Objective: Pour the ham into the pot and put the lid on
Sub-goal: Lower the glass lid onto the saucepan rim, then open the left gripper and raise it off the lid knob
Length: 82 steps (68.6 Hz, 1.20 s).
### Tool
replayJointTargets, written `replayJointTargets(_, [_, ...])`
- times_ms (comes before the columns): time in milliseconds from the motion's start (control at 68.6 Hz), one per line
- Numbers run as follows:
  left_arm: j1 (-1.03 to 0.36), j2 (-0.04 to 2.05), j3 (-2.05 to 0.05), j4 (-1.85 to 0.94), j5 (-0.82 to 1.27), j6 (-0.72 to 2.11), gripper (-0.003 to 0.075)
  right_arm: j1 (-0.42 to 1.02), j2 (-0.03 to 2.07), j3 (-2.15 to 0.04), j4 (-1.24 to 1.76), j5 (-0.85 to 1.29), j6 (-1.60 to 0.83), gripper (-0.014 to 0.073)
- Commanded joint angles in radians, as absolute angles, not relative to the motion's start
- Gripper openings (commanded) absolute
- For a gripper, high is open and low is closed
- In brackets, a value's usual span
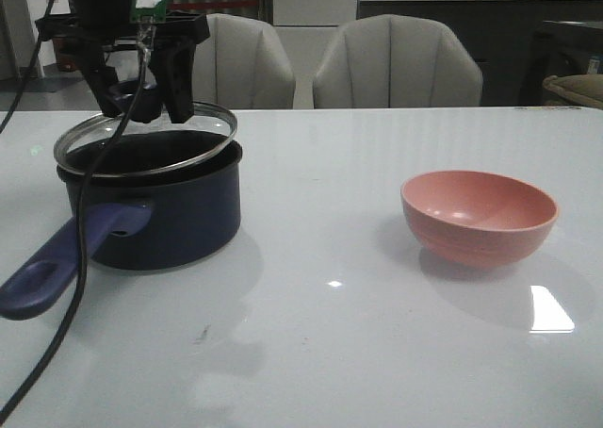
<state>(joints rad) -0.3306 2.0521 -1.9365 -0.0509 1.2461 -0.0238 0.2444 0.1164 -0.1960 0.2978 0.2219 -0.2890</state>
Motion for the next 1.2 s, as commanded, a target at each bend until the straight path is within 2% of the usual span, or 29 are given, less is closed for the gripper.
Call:
replayJointTargets(0, [-0.335, 1.997, -1.969, -0.057, 1.269, -0.020, 0.0262, 0.245, 0.128, -0.222, 0.304, 0.146, -0.300, 0.0160])
replayJointTargets(117, [-0.335, 1.997, -1.967, -0.057, 1.269, -0.017, 0.0293, 0.245, 0.128, -0.222, 0.304, 0.146, -0.300, 0.0160])
replayJointTargets(335, [-0.335, 1.997, -1.967, -0.057, 1.269, -0.017, 0.0481, 0.245, 0.128, -0.222, 0.304, 0.146, -0.300, 0.0160])
replayJointTargets(423, [-0.335, 1.997, -1.967, -0.057, 1.269, -0.017, 0.0503, 0.245, 0.128, -0.222, 0.304, 0.146, -0.300, 0.0160])
replayJointTargets(860, [-0.335, 2.039, -1.967, -0.106, 1.269, -0.017, 0.0510, 0.245, 0.128, -0.222, 0.304, 0.146, -0.300, 0.0160])
replayJointTargets(1094, [-0.335, 2.054, -1.971, -0.111, 1.269, -0.017, 0.0682, 0.245, 0.128, -0.222, 0.304, 0.146, -0.300, 0.0160])
replayJointTargets(1181, [-0.335, 2.052, -1.971, -0.105, 1.269, -0.017, 0.0691, 0.245, 0.128, -0.222, 0.304, 0.146, -0.300, 0.0160])
